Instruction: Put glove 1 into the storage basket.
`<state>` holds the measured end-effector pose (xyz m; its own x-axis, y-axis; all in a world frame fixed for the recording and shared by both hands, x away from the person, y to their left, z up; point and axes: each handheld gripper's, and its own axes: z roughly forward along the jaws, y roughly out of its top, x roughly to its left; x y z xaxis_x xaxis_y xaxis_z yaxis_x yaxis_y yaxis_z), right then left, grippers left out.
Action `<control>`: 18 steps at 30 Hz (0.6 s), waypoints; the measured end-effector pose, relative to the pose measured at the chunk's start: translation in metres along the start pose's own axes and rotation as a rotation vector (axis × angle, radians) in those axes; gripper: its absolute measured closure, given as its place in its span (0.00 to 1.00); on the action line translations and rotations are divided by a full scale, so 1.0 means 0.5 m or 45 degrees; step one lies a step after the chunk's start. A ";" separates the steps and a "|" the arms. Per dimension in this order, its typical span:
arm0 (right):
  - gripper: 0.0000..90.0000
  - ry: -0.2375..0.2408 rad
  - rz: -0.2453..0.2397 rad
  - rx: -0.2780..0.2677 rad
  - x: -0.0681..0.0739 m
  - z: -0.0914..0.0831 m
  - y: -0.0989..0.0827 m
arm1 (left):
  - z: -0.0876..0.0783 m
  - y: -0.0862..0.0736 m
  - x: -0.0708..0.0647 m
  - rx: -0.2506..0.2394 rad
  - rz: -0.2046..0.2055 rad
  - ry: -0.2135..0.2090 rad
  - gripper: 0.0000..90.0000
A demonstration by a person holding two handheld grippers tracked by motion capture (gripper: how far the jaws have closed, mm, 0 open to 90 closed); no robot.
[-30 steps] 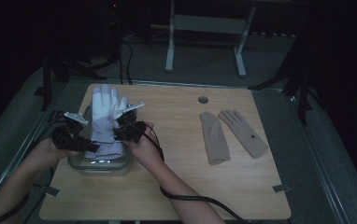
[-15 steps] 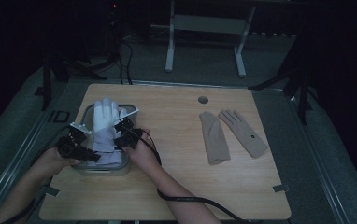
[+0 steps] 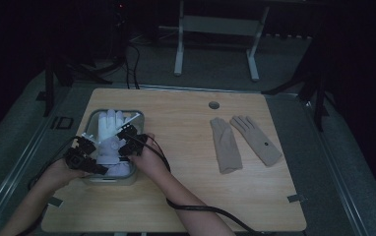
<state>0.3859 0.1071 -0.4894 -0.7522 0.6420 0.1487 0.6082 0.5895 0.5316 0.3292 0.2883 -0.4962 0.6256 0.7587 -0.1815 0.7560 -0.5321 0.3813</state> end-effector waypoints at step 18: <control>0.19 0.037 -0.082 -0.149 -0.046 -0.069 -0.004 | -0.069 0.025 -0.064 -0.332 -0.039 0.095 0.28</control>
<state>0.3935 0.0744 -0.4651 -0.7969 0.5891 0.1339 0.5257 0.5669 0.6343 0.3120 0.2704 -0.4543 0.5797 0.8038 -0.1331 0.6932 -0.4007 0.5991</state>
